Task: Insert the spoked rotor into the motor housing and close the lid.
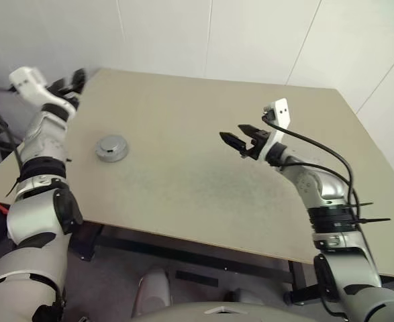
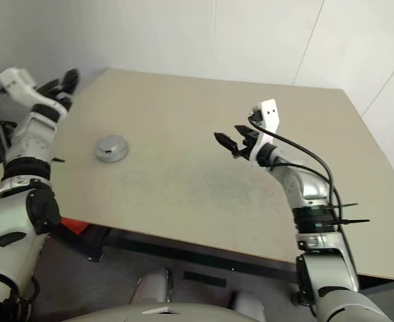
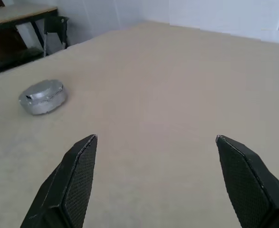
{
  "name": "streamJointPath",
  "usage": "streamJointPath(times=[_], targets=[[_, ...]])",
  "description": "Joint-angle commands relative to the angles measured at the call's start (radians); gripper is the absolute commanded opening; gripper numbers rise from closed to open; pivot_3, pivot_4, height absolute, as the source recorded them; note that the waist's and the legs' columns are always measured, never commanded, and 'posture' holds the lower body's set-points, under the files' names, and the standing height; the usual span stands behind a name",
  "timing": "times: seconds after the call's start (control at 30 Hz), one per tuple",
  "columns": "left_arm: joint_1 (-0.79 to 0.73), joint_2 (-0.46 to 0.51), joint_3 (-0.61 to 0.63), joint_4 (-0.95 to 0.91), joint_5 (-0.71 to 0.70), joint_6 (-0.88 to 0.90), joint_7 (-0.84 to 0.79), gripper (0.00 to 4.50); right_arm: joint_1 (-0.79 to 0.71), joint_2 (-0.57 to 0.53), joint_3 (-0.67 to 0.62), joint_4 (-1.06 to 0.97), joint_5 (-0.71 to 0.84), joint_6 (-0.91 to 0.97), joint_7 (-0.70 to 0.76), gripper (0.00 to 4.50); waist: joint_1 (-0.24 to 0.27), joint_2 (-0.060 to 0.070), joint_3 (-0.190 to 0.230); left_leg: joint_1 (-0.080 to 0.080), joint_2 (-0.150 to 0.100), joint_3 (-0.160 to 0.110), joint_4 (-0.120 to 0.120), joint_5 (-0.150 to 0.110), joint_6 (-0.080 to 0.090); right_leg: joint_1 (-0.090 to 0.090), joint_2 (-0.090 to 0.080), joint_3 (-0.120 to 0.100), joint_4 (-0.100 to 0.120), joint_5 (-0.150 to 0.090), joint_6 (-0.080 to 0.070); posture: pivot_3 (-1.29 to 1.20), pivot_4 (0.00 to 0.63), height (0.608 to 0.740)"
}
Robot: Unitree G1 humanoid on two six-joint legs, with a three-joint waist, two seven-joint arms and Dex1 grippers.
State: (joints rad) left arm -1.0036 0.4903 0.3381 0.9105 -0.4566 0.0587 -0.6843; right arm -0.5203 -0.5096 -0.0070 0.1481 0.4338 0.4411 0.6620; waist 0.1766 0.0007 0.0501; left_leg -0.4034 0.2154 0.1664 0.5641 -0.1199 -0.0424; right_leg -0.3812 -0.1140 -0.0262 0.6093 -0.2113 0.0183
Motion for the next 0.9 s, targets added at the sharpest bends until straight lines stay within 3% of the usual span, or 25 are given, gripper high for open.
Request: streamJointPath(times=[0.03,0.3,0.5,0.9], targets=[[0.044,-0.059,-0.174,-0.056,0.117,-0.001,-0.151,4.15,0.017,-0.084,-0.011,0.016,-0.089,-0.122,0.065,4.50,-0.003,0.001,-0.001,0.000,0.000,0.000,0.000,0.000,0.000,0.000,0.000,0.000,0.000,0.001,-0.001,0.00,0.000,0.740],[0.225,-0.250,-0.455,-0.158,0.328,-0.116,-0.210,4.15,0.088,-0.148,-0.064,0.111,-0.169,-0.222,0.066,4.50,-0.029,0.003,-0.001,-0.006,0.005,0.001,0.004,-0.004,0.008,-0.007,0.004,0.000,-0.001,0.000,-0.002,0.00,0.000,0.740],[0.236,-0.315,-0.476,-0.193,0.357,-0.142,-0.169,4.15,0.163,-0.119,-0.078,0.025,-0.148,-0.207,0.061,4.50,-0.026,0.006,0.000,-0.006,0.007,0.004,0.011,-0.010,0.018,-0.006,0.005,0.000,0.002,0.000,-0.003,0.00,0.000,0.740],[0.207,-0.320,-0.460,-0.144,0.370,-0.175,-0.141,4.15,0.206,-0.081,-0.082,-0.023,-0.172,-0.200,0.009,4.50,-0.027,0.007,-0.001,0.000,0.006,0.008,0.012,-0.011,0.018,-0.002,0.003,0.001,0.002,0.001,-0.004,0.00,0.000,0.740]])
